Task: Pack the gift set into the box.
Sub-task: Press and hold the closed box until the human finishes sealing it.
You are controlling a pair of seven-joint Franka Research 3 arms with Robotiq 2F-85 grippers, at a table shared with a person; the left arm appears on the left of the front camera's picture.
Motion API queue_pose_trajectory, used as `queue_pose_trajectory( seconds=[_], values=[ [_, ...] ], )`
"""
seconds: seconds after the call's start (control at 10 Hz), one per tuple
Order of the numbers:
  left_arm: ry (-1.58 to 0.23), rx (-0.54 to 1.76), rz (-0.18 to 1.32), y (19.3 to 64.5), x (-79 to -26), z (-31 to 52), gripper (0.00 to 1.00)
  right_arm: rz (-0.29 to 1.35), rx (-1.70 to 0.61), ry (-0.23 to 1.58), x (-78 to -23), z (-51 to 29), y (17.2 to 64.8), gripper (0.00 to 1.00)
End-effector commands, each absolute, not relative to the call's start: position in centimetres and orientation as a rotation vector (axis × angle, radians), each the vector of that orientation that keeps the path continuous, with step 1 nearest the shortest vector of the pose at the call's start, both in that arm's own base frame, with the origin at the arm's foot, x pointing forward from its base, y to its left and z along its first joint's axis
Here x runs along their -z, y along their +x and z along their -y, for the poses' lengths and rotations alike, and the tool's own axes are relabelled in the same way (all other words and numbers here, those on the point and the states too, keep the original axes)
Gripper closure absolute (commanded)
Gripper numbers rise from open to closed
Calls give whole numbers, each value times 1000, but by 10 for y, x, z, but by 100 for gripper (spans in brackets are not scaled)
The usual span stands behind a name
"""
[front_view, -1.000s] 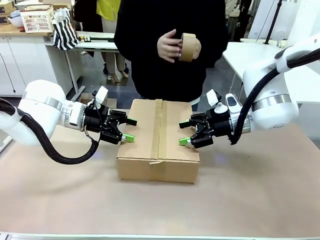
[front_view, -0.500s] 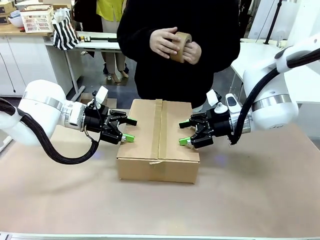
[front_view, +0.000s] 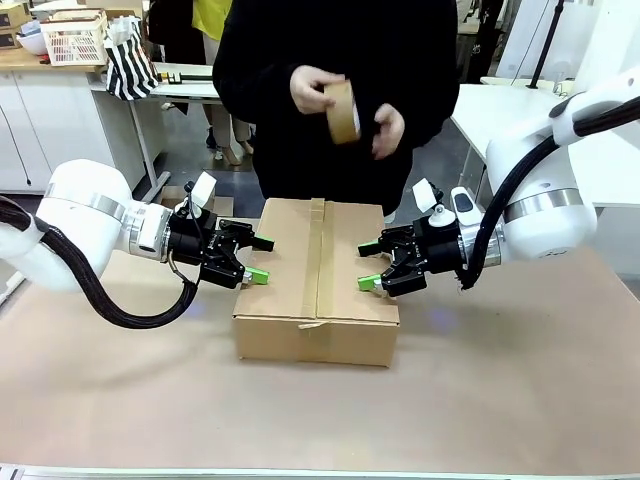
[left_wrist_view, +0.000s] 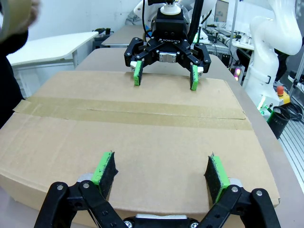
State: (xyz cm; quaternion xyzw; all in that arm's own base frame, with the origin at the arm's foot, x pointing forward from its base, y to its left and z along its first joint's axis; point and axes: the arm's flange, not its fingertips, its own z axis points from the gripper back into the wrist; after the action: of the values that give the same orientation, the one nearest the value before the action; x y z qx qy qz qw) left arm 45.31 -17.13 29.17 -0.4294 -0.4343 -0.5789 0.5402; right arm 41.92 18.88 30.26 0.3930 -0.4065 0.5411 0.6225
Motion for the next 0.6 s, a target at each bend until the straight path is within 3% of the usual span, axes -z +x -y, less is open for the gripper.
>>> queue_pose_trajectory(
  seconds=[0.0,0.5],
  values=[
    [-1019,1378,1031,452,-289,170,0,925,-1227,913,-301,-188,419,0],
    [-1019,1378,1031,452,-289,170,0,925,-1227,913,-301,-188,419,0]
  ],
)
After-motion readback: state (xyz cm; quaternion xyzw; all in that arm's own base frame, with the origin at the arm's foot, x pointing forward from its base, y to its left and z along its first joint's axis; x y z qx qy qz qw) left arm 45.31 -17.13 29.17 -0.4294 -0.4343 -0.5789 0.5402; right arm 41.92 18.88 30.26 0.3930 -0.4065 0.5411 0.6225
